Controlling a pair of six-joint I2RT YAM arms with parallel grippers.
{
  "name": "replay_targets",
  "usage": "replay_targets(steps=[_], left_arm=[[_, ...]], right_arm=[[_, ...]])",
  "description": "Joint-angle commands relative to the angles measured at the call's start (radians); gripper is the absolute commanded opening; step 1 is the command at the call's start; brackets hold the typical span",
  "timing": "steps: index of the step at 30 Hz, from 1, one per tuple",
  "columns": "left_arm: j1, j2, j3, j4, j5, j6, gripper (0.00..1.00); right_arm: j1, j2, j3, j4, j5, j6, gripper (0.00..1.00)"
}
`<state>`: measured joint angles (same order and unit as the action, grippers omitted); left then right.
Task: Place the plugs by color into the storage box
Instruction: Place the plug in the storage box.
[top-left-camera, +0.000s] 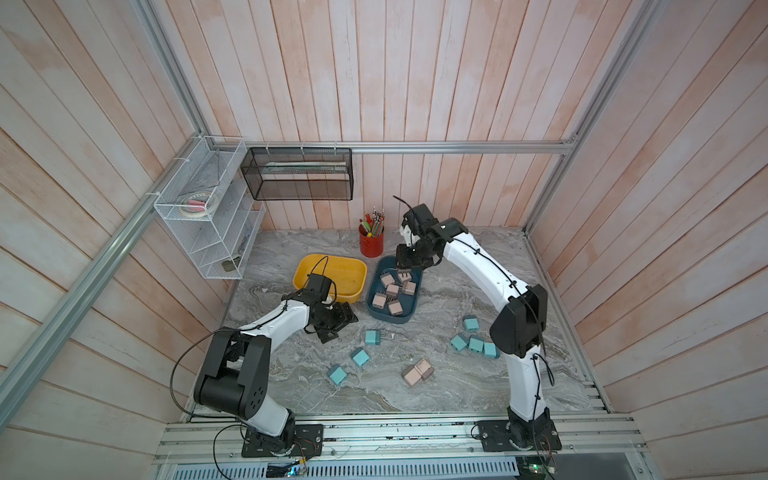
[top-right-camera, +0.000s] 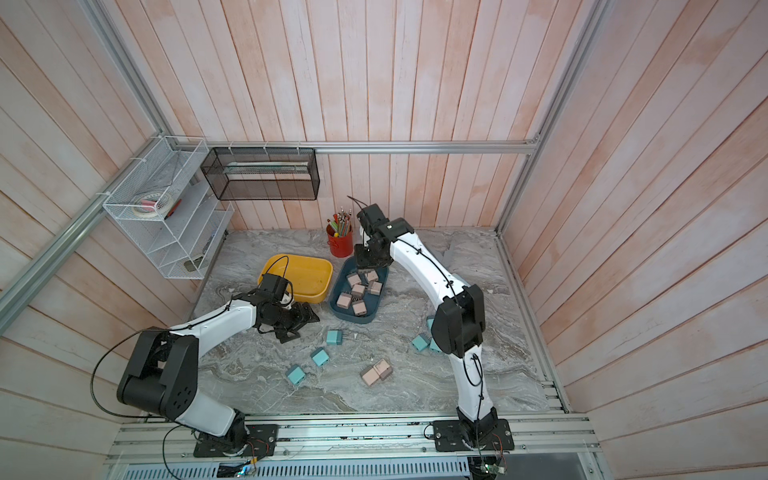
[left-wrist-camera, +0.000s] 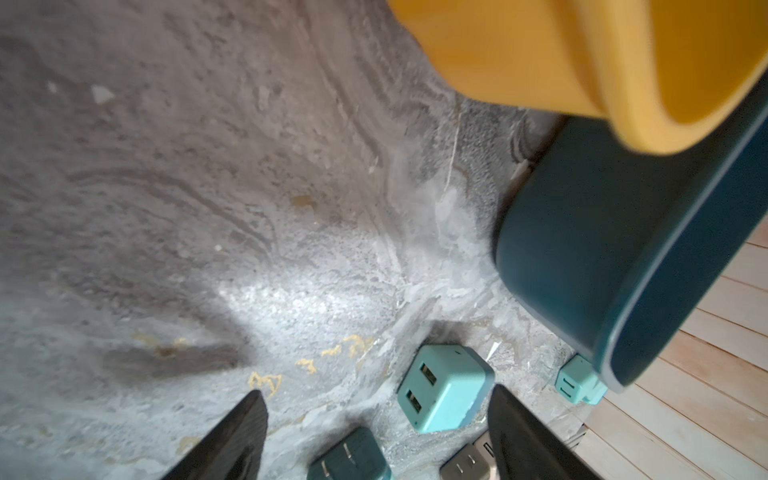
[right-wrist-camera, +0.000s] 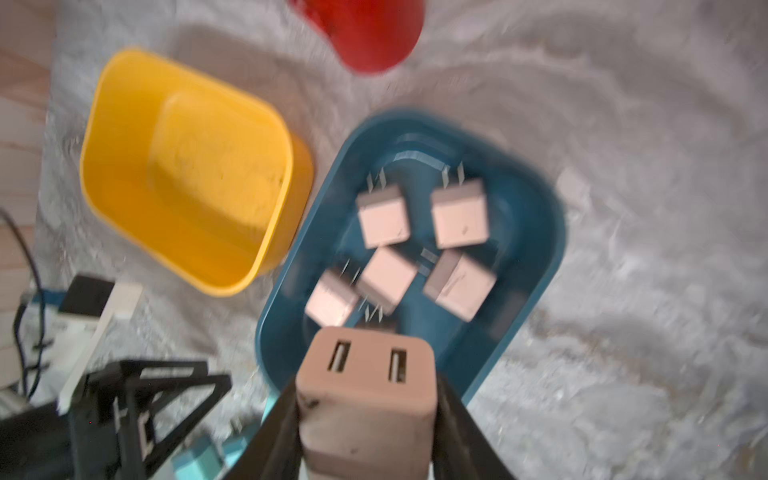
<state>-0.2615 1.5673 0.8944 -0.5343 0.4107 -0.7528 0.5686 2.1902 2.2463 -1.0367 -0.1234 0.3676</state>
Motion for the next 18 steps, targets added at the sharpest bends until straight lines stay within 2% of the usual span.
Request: replay_targets(steps=[1, 3, 5, 12, 18], left_arm=[[0.005, 0.01, 0.035, -0.001, 0.0, -0.003, 0.85], [0.005, 0.01, 0.039, -0.009, 0.0, -0.003, 0.85], [0.006, 0.011, 0.041, -0.012, -0.002, -0.005, 0.85], [0.005, 0.028, 0.058, -0.019, -0.001, -0.005, 0.85], [0.005, 0.051, 0.082, -0.025, 0.001, -0.003, 0.85]], right_arm=[[-0.03, 0.186, 0.201, -0.153, -0.015, -0.097, 0.33], [-0.044, 0.279, 0.327, -0.189, -0.023, -0.104, 0.33], [-0.053, 0.323, 0.352, -0.176, -0.028, -0.109, 0.33], [-0.067, 0.324, 0.165, 0.001, -0.018, -0.109, 0.33], [-0.067, 0.37, 0.156, 0.022, -0.007, -0.128, 0.37]])
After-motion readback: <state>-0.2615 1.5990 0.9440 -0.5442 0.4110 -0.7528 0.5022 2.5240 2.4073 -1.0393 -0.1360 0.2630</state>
